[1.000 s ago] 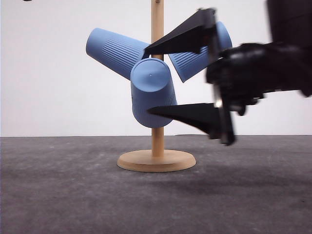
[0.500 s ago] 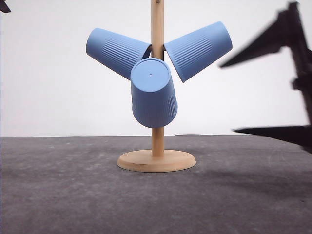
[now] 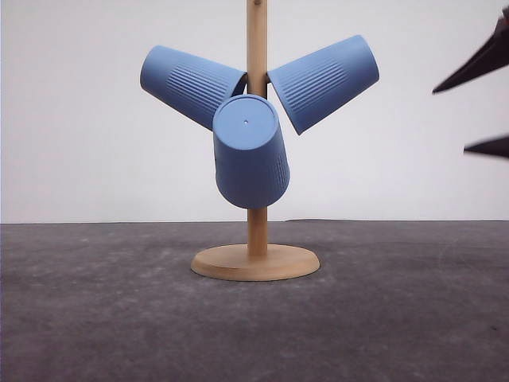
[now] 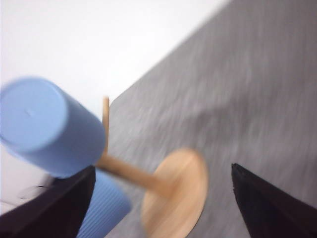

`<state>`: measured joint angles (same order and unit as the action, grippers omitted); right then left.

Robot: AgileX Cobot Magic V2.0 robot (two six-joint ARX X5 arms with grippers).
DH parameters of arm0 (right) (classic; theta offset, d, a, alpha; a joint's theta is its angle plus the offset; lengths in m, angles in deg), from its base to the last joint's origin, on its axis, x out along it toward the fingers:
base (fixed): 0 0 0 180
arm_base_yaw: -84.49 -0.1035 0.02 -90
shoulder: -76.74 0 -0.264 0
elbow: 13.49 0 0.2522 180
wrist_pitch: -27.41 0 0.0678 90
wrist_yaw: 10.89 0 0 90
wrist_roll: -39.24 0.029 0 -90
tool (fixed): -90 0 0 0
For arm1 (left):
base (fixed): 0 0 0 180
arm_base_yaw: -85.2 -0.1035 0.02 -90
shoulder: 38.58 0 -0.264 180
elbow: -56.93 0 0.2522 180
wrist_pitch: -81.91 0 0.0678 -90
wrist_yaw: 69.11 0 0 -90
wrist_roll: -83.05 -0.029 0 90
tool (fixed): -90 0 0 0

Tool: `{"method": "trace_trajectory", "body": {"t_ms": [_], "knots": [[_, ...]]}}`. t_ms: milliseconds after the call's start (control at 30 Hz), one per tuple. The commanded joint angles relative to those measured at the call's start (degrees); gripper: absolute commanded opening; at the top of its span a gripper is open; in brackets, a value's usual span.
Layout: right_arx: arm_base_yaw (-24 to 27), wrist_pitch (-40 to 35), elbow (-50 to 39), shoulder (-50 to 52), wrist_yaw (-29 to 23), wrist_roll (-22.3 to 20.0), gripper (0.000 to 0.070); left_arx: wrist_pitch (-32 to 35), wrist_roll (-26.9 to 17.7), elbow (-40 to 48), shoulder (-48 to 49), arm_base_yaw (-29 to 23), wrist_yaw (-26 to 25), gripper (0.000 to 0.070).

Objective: Place three cups

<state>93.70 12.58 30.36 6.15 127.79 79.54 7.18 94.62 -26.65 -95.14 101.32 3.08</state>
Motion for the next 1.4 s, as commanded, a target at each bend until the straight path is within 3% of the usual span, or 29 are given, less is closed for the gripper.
{"method": "trace_trajectory", "body": {"t_ms": [0,67,167,267,333,633,800,1033,1100,1167,1200,1233,1267,1300,1367], "knots": [[0.59,2.05,3.32,-0.52,-0.7,-12.23,0.0542,0.8,-0.48,-1.19,-0.07,-0.26,0.75,0.0435],[1.05,7.12,6.83,-0.51,-1.76,-18.25,0.054,0.94,-0.53,-1.2,0.06,-0.84,1.69,0.0436],[1.12,20.89,13.21,-0.48,-6.52,-29.88,0.0538,1.0,-0.63,-1.2,0.17,-1.86,1.98,0.0435],[0.78,39.02,20.48,-0.48,-17.92,-43.23,0.0538,1.01,-1.07,-1.2,0.17,-2.84,1.96,0.0435],[0.21,47.96,24.13,-0.48,-25.5,-47.2,0.0538,1.01,-1.83,-1.2,0.17,-3.25,1.97,0.0435],[-2.96,66.6,26.49,5.3,-31.71,-46.81,0.0538,2.89,-3.85,-1.08,0.38,-5.54,0.86,0.0435],[-6.74,69.49,26.47,11.59,-34.15,-46.72,0.0537,5.81,-3.86,1.58,2.0,-7.35,-1.72,0.0435],[-10.49,71.04,25.11,18.65,-34.15,-46.73,0.0531,17.51,-3.89,15.57,10.05,-8.65,-1.74,0.0434],[-10.6,70.69,23.02,20.57,-34.17,-46.73,0.045,20.91,-3.87,19.71,12.69,-8.65,-1.73,0.0431],[-10.58,69.86,20.34,22.47,-34.17,-46.68,0.0285,23.6,-3.96,23.14,14.88,-8.65,-1.72,0.0376],[-10.58,69.31,19.0,23.35,-34.17,-46.59,0.0201,24.33,-4.41,24.38,15.71,-8.64,-1.73,0.0257],[-10.58,68.69,17.69,24.23,-34.17,-46.46,0.0116,24.67,-5.14,25.34,16.4,-8.63,-1.74,0.0087],[-10.58,68.15,16.75,24.89,-34.17,-46.33,0.0037,24.61,-5.73,25.72,16.78,-8.61,-1.77,0.0043],[-10.58,67.77,16.01,25.48,-34.19,-46.28,0.0,24.59,-6.14,25.9,17.03,-8.6,-1.83,0.0014],[-10.58,67.51,15.39,26.16,-34.2,-46.31,0.0,24.79,-6.34,25.9,17.27,-8.59,-2.1,0.0]]}}
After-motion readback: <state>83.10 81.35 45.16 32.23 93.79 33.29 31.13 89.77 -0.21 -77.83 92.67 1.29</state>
